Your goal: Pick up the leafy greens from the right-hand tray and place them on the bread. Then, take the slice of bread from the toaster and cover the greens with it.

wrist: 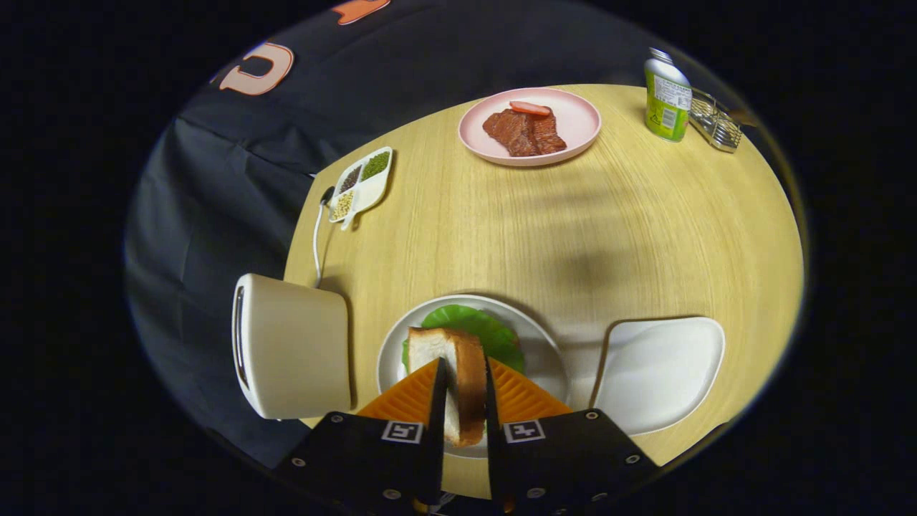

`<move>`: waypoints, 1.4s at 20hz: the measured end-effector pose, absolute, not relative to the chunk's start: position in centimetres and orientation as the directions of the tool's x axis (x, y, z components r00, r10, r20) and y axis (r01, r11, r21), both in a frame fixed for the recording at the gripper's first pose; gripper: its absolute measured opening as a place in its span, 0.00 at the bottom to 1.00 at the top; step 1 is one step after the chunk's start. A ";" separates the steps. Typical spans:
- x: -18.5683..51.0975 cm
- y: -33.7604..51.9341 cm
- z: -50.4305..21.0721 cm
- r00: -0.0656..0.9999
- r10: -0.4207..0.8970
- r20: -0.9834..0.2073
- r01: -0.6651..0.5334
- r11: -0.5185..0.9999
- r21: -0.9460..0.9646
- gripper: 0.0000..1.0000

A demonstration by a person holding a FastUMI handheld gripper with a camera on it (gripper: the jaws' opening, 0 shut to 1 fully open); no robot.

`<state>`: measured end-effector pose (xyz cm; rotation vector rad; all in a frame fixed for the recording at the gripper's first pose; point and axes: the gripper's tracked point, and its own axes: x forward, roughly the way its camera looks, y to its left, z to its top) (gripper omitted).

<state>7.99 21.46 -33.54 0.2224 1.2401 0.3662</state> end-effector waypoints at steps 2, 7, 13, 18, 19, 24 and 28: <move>7.9 20.9 -34.1 0.271 0.368 -0.890 -0.147 0.929 0.339 0.37; 7.9 19.4 -35.4 0.272 0.299 -0.915 -0.164 0.951 0.262 0.51; 8.7 16.4 -32.7 0.360 0.253 -0.898 -0.138 0.966 0.218 0.76; 10.7 11.2 -25.1 0.540 0.196 -0.818 -0.126 0.980 0.152 0.94; 11.1 10.0 -23.0 0.585 0.184 -0.790 -0.119 0.983 0.140 0.98; 12.1 4.6 -12.7 0.796 0.123 -0.593 -0.092 0.992 0.083 0.99; 11.6 1.6 -7.0 0.909 0.079 -0.410 -0.076 0.997 0.025 0.99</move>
